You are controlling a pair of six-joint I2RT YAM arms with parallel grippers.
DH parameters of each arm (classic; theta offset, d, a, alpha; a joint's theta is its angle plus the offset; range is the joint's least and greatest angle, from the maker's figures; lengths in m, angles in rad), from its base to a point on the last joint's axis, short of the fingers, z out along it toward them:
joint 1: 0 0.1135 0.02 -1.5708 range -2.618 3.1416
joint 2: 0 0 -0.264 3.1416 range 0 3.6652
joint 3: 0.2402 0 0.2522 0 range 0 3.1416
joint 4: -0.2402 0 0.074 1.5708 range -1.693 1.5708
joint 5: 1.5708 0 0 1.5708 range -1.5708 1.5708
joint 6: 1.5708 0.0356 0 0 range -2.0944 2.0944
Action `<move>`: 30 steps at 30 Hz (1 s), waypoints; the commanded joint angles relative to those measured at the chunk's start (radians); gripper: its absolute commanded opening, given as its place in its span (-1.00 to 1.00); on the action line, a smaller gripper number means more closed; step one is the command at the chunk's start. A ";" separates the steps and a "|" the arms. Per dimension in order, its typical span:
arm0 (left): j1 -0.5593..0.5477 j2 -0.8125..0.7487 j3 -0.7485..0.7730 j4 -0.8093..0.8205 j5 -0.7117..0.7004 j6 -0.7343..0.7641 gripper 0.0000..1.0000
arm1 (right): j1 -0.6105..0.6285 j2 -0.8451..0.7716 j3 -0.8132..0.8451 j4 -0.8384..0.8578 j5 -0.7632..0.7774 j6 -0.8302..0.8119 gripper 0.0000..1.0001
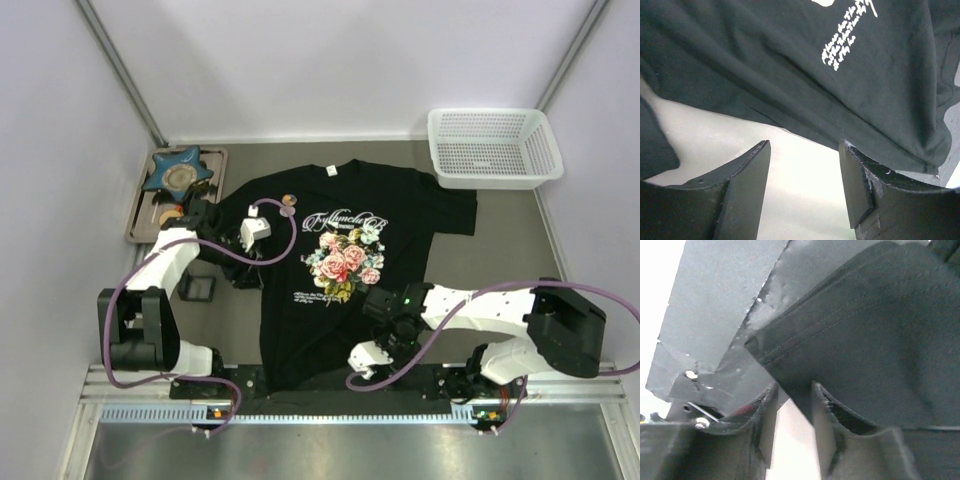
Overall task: Pin the brooch onto the clothing
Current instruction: Flatten out the clothes at the center of the board.
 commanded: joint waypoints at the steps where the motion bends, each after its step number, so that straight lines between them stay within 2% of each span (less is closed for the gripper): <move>1: 0.003 -0.006 0.058 0.009 -0.004 -0.024 0.22 | 0.019 0.043 -0.063 0.044 0.098 -0.090 -0.86; 2: 0.003 -0.008 0.055 -0.016 -0.024 0.004 0.18 | 0.007 0.029 -0.061 0.023 0.126 -0.072 -1.00; 5: 0.003 -0.015 0.041 -0.001 -0.091 0.028 0.12 | -0.016 -0.075 -0.046 -0.108 0.143 -0.141 -1.00; 8: 0.003 0.000 0.058 0.112 -0.162 -0.125 0.16 | -0.020 -0.158 -0.048 -0.208 0.152 -0.179 -1.00; 9: 0.003 0.009 0.065 0.219 -0.188 -0.241 0.19 | -0.021 -0.167 -0.049 -0.270 0.160 -0.181 -1.00; 12: 0.005 0.075 0.137 0.416 -0.251 -0.412 0.25 | -0.061 -0.195 -0.034 -0.345 0.191 -0.198 -1.00; 15: 0.003 0.201 0.266 0.490 -0.265 -0.512 0.25 | -0.092 -0.181 0.000 -0.382 0.203 -0.235 -1.00; 17: 0.005 0.323 0.407 0.496 -0.306 -0.557 0.24 | -0.105 -0.168 0.024 -0.401 0.221 -0.222 -0.79; 18: 0.003 0.366 0.456 0.492 -0.321 -0.599 0.25 | -0.122 -0.163 0.041 -0.404 0.218 -0.209 -0.52; 19: 0.003 0.443 0.548 0.483 -0.344 -0.614 0.27 | -0.176 -0.169 0.099 -0.401 0.211 -0.196 0.06; 20: 0.005 0.481 0.590 0.483 -0.341 -0.623 0.28 | -0.229 -0.169 0.141 -0.398 0.170 -0.175 0.38; 21: 0.005 0.517 0.626 0.483 -0.338 -0.623 0.30 | -0.283 -0.163 0.190 -0.391 0.145 -0.160 0.69; 22: 0.005 0.585 0.695 0.487 -0.335 -0.627 0.32 | -0.391 -0.125 0.292 -0.388 0.124 -0.146 0.83; 24: 0.005 0.653 0.766 0.492 -0.341 -0.632 0.35 | -0.481 -0.056 0.406 -0.390 0.070 -0.106 0.83; 25: 0.003 0.717 0.833 0.490 -0.340 -0.634 0.35 | -0.577 -0.022 0.522 -0.388 0.045 -0.097 0.83; 27: 0.003 0.773 0.900 0.489 -0.338 -0.643 0.35 | -0.656 0.105 0.641 -0.333 -0.030 -0.014 0.83; 28: 0.005 0.820 0.948 0.495 -0.337 -0.649 0.35 | -0.685 0.151 0.754 -0.294 -0.039 0.044 0.77; 29: 0.005 0.843 0.973 0.501 -0.335 -0.657 0.34 | -0.726 0.269 0.814 -0.240 -0.021 0.181 0.71; 30: 0.003 0.865 0.999 0.504 -0.337 -0.663 0.33 | -0.743 0.324 0.880 -0.158 -0.006 0.248 0.58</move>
